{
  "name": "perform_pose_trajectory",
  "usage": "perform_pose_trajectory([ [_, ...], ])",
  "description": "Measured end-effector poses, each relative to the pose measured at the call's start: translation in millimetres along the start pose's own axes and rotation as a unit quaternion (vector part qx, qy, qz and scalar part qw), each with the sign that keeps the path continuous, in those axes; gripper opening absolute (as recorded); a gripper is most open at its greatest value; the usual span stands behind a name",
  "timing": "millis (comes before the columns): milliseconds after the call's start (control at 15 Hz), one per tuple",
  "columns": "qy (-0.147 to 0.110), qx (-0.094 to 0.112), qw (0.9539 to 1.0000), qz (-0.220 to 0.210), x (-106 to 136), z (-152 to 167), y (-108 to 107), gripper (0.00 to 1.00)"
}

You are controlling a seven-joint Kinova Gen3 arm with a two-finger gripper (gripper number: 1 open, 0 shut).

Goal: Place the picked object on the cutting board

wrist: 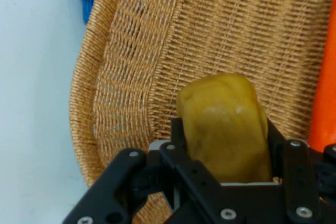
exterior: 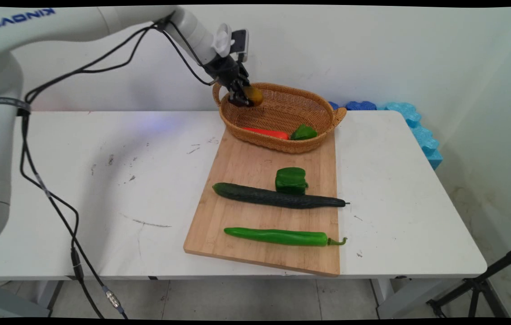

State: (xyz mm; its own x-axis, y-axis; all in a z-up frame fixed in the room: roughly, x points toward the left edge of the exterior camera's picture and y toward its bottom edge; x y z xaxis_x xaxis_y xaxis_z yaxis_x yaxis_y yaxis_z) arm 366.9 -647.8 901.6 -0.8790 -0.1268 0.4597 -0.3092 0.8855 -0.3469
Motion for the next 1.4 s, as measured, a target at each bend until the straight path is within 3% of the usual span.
perform_pose_trajectory([
  [400, 0.015, -0.002, 0.9995, -0.027, 4, -41, 29, 0.00],
  [733, 0.021, -0.024, 0.9976, -0.062, 5, -66, 71, 0.00],
  [1400, 0.018, -0.063, 0.9912, -0.115, -6, -65, 134, 0.00],
])
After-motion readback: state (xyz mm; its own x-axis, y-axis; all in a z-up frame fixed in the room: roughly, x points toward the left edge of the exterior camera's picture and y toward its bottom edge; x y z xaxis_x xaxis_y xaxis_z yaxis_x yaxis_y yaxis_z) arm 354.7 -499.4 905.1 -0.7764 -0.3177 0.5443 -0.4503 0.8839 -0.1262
